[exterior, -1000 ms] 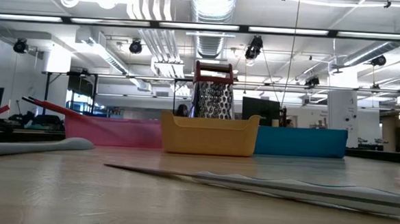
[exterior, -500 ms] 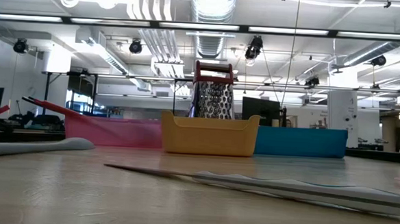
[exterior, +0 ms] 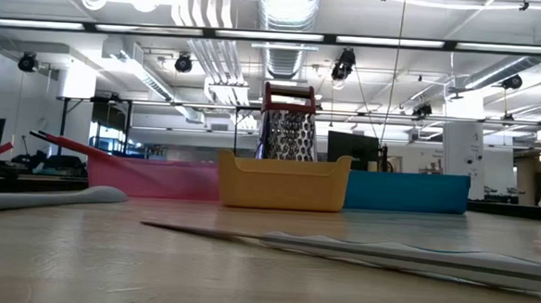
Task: Pick & Place Kitchen Items
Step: Put the light blue serving spoon into the red bin
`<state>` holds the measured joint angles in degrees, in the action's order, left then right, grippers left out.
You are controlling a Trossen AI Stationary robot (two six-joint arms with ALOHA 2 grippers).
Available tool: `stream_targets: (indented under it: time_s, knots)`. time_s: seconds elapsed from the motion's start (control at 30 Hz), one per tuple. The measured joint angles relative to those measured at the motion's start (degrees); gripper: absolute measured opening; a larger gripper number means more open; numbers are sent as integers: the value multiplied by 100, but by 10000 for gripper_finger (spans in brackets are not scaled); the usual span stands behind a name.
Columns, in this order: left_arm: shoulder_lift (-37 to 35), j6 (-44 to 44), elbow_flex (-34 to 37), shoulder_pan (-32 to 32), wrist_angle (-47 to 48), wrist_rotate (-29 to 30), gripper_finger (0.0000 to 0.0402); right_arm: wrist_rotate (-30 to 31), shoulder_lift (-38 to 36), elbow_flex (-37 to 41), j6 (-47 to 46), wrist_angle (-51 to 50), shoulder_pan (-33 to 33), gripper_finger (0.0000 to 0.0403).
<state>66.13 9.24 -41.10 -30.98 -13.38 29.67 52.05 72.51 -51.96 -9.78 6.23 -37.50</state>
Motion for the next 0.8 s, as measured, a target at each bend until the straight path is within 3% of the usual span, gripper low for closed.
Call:
stream_targets:
  time_s: [0.17, 0.5, 0.6, 0.8]
  knots:
    - [0, -7, 4, -2, 1, 0, 87, 0, 0, 0, -179, 1, 0, 173]
    - [0, -5, 7, 0, 0, 0, 87, 0, 0, 1, -166, 1, 0, 22]
    - [0, -5, 9, -1, 2, 0, 87, 2, 0, 0, -143, -1, 2, 13]
    - [2, -5, 9, -2, 2, 0, 87, 4, -1, 2, -33, 0, 2, 44]
